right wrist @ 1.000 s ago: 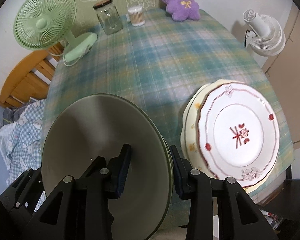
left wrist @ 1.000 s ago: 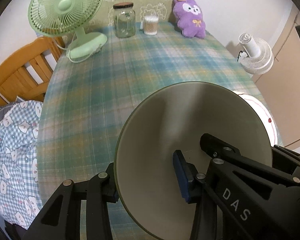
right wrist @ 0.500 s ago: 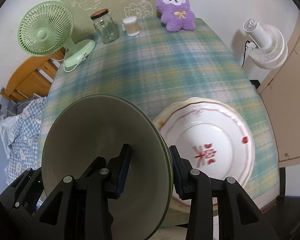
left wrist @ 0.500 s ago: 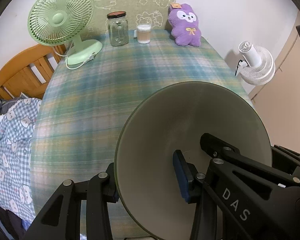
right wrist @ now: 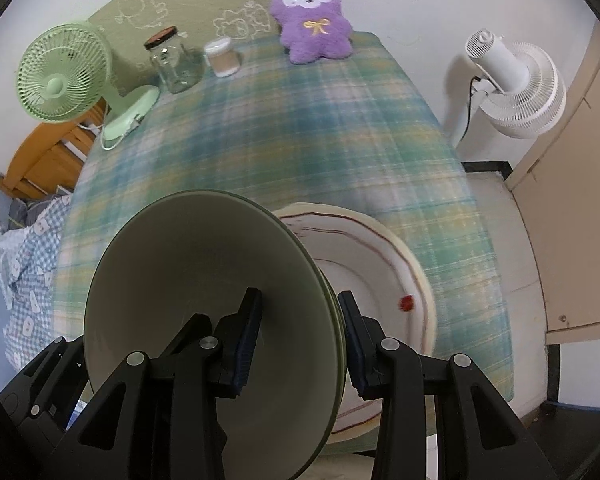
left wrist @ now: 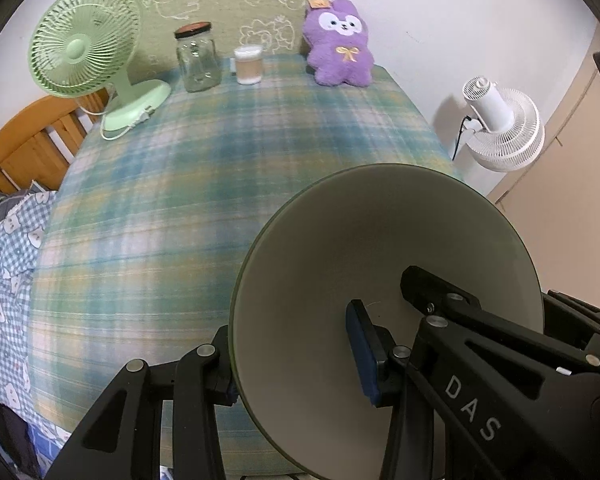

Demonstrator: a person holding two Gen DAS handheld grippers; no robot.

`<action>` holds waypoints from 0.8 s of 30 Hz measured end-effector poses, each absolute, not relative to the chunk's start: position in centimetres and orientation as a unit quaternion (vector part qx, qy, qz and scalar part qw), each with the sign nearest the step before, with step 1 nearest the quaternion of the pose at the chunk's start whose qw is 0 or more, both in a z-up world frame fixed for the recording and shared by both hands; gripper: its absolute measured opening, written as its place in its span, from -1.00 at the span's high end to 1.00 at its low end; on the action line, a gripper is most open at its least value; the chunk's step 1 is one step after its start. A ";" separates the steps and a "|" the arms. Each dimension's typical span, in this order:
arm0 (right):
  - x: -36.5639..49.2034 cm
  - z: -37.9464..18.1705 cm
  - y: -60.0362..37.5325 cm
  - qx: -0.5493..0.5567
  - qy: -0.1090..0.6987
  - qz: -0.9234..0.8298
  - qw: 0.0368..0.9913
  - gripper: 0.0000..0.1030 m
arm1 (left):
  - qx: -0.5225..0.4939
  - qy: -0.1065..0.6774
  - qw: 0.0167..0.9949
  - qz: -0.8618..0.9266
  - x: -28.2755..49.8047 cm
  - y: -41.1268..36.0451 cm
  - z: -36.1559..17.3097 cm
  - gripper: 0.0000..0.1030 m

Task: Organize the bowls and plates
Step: 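Carry the cream bowl with both grippers over the floral plate stack, then lower the cream bowl into the nested bowls and open both grippers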

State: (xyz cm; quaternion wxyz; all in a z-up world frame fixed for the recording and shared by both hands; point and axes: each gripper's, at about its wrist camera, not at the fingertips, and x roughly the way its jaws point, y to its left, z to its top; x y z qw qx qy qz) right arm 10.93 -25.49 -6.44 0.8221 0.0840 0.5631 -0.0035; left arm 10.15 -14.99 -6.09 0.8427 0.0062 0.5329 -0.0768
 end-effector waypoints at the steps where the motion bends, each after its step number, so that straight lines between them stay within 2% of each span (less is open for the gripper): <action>1: 11.0 -6.7 -25.9 0.084 0.566 -0.005 0.820 0.19 | 0.006 0.535 0.841 -0.077 10.2 -15.4 -6.3 0.14; 11: 12.0 -9.2 -28.8 0.088 0.587 -0.005 0.805 0.19 | 0.006 0.560 0.825 -0.074 11.2 -18.4 -8.6 0.14; 24: 12.9 -9.5 -29.2 0.081 0.585 0.019 0.807 0.14 | 0.012 0.552 0.832 -0.059 11.4 -19.1 -8.6 0.14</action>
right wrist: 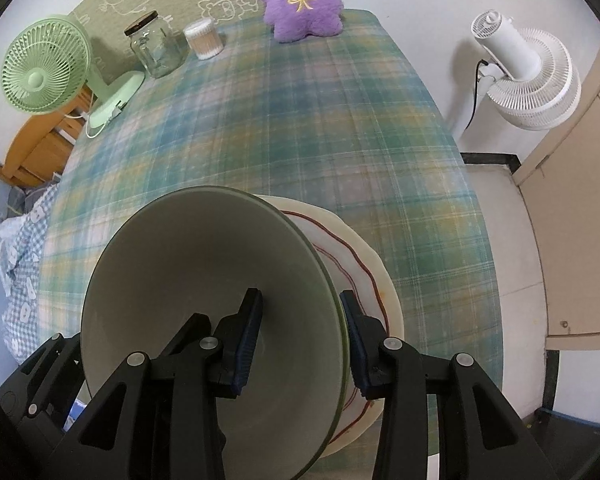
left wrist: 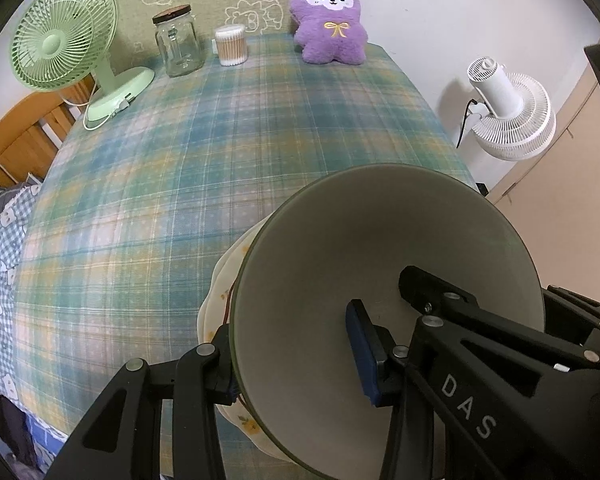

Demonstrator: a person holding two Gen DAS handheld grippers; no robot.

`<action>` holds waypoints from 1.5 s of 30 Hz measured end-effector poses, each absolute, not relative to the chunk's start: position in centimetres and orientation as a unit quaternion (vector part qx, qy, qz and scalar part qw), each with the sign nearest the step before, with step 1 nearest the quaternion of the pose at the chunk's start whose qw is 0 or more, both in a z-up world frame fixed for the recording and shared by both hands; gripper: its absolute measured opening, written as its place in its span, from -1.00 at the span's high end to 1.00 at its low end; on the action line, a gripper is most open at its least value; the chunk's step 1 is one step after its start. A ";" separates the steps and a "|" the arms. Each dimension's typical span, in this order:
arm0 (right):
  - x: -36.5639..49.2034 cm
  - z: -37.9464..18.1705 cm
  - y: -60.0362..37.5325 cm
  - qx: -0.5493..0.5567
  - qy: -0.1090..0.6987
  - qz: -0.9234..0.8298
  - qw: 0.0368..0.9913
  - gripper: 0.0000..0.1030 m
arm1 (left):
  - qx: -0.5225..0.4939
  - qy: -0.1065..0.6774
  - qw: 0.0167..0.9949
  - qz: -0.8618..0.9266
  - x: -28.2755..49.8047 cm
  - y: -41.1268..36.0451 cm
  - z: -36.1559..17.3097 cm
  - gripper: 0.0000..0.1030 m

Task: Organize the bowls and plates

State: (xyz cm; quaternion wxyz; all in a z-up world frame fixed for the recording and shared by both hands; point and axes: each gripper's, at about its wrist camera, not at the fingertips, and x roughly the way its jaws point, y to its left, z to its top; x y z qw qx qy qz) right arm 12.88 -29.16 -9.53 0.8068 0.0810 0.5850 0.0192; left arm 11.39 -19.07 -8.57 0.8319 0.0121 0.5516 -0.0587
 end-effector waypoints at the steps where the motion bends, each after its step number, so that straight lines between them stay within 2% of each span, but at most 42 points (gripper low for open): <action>1: 12.8 -9.5 -29.2 0.081 0.585 0.021 0.807 0.14 | 0.013 0.551 0.832 -0.058 11.3 -19.1 -8.6 0.14; 5: 12.7 -9.4 -29.3 0.082 0.582 0.031 0.808 0.13 | 0.013 0.548 0.835 -0.053 11.1 -19.1 -8.4 0.09; 6: 12.5 -9.2 -29.2 0.078 0.581 0.031 0.810 0.12 | 0.014 0.547 0.836 -0.052 10.9 -19.1 -8.2 0.02; 8: 12.3 -8.9 -29.1 0.073 0.577 0.029 0.813 -0.09 | 0.017 0.542 0.838 -0.050 10.6 -19.1 -8.0 -0.10; 11: 11.9 -8.1 -29.2 0.059 0.567 0.010 0.822 -0.29 | 0.016 0.534 0.844 -0.045 10.3 -18.9 -7.4 -0.23; 14: 11.4 -7.0 -29.4 0.061 0.550 0.003 0.833 -0.30 | 0.018 0.516 0.856 -0.037 9.7 -18.5 -6.3 -0.41; 18: 10.9 -5.4 -29.1 0.056 0.530 0.002 0.846 -0.33 | 0.023 0.493 0.869 -0.031 9.0 -18.1 -4.8 -0.50; 21: 10.3 -4.0 -28.7 0.049 0.511 -0.014 0.858 -0.43 | 0.018 0.477 0.878 -0.028 8.6 -17.2 -3.8 -0.56; 34: 7.5 1.0 -23.2 0.034 0.434 -0.023 0.900 -0.44 | 0.001 0.412 0.911 -0.017 6.7 -10.3 0.0 -0.72; 45: 4.4 3.1 -15.2 0.032 0.383 -0.054 0.922 -0.45 | 0.011 0.369 0.929 -0.013 4.5 -0.2 1.9 -0.81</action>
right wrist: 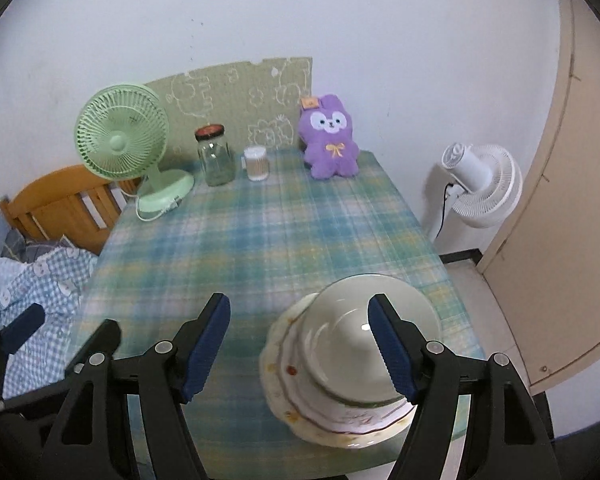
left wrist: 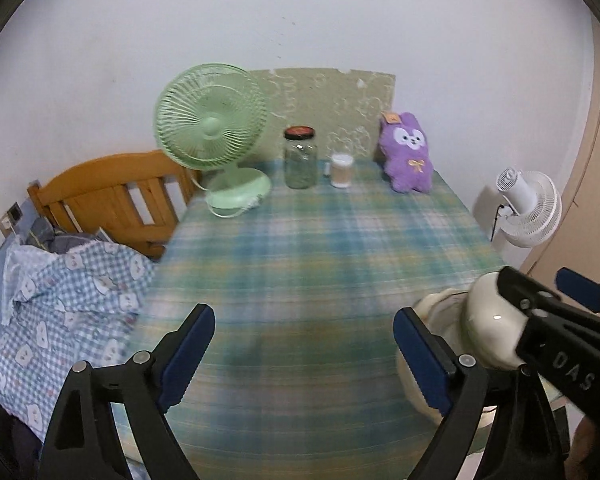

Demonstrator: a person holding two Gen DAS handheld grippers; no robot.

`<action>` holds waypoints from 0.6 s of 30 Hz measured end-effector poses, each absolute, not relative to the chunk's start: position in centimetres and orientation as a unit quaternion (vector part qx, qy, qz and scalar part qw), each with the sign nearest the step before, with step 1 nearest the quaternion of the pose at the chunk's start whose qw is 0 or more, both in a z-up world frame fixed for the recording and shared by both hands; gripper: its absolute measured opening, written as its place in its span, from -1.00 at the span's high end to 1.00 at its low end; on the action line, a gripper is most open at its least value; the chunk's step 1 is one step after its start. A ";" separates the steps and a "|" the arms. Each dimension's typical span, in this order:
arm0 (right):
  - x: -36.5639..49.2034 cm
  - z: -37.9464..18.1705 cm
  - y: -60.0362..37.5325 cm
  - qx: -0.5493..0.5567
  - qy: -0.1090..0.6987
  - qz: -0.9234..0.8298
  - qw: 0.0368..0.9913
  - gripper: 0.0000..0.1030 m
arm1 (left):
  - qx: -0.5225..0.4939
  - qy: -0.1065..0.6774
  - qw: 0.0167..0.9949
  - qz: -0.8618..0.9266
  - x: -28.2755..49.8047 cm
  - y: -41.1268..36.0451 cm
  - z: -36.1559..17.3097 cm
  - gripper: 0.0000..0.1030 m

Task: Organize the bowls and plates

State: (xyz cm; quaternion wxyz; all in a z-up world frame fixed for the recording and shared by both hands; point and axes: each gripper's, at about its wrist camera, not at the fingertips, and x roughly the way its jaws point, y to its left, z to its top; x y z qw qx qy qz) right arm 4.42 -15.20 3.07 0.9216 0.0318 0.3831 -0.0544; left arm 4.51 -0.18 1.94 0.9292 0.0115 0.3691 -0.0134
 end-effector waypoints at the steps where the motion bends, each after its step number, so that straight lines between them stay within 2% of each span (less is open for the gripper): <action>1: 4.0 3.2 -14.5 0.033 0.378 -0.060 0.923 -0.48 | 0.013 0.366 0.930 -0.014 4.3 0.7 2.0 -0.81; 5: 2.5 3.4 -11.9 0.043 0.353 -0.074 0.932 -0.61 | 0.017 0.351 0.936 -0.035 3.6 3.9 1.9 -0.84; 9: 1.5 3.2 -9.5 0.037 0.339 -0.073 0.937 -0.64 | 0.036 0.334 0.941 -0.035 3.0 6.2 1.7 -0.92; 18: -0.4 0.6 -7.6 0.040 0.338 -0.065 0.938 -0.72 | 0.029 0.324 0.946 -0.011 1.0 9.1 -0.5 -0.96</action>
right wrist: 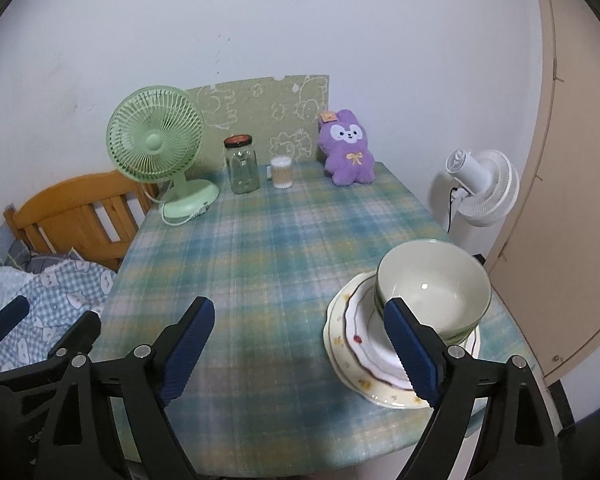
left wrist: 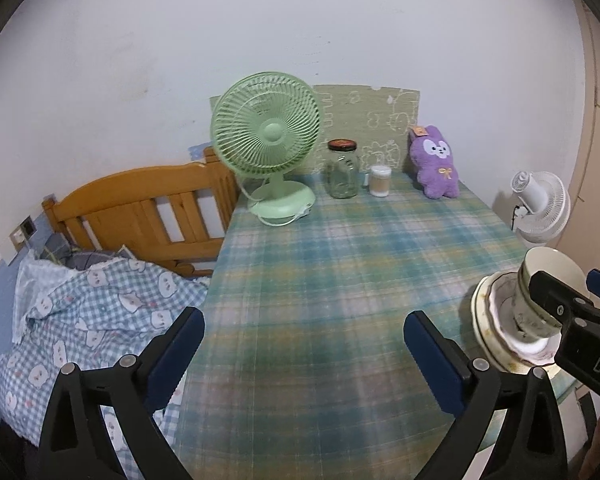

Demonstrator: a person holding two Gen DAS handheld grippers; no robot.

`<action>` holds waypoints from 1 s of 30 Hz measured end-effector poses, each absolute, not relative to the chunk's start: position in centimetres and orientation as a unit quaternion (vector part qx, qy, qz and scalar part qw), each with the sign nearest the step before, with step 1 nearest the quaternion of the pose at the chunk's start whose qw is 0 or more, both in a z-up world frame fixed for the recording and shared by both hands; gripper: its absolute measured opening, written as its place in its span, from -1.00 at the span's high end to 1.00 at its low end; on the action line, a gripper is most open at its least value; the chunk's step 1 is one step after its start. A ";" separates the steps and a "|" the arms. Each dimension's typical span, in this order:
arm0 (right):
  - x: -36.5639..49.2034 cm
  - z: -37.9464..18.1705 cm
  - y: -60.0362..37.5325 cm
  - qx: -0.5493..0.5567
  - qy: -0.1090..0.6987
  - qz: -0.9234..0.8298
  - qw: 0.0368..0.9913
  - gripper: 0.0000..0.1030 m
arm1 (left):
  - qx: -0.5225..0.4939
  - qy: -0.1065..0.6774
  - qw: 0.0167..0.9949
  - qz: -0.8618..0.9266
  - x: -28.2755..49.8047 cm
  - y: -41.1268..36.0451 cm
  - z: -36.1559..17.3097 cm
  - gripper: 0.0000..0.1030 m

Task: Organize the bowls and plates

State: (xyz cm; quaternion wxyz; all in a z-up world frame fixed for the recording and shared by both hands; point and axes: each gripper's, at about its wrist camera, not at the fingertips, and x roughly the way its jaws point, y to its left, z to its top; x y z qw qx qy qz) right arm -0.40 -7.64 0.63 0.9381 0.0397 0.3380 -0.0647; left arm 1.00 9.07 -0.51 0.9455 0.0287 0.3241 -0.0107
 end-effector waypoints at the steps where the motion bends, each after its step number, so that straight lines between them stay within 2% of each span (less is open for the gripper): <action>1: -0.6 0.3 -7.6 0.040 0.339 -0.065 0.938 -0.72 | 0.026 0.325 0.945 -0.010 0.8 9.1 -0.7 -0.96; 15: -2.8 -5.0 -8.5 0.029 0.307 -0.048 0.950 -0.72 | 0.000 0.293 0.956 0.002 -1.5 8.2 -5.2 -0.99; 30: -2.9 -5.1 -8.6 0.025 0.296 -0.061 0.953 -0.73 | -0.002 0.271 0.963 0.001 -2.0 8.0 -5.0 -0.99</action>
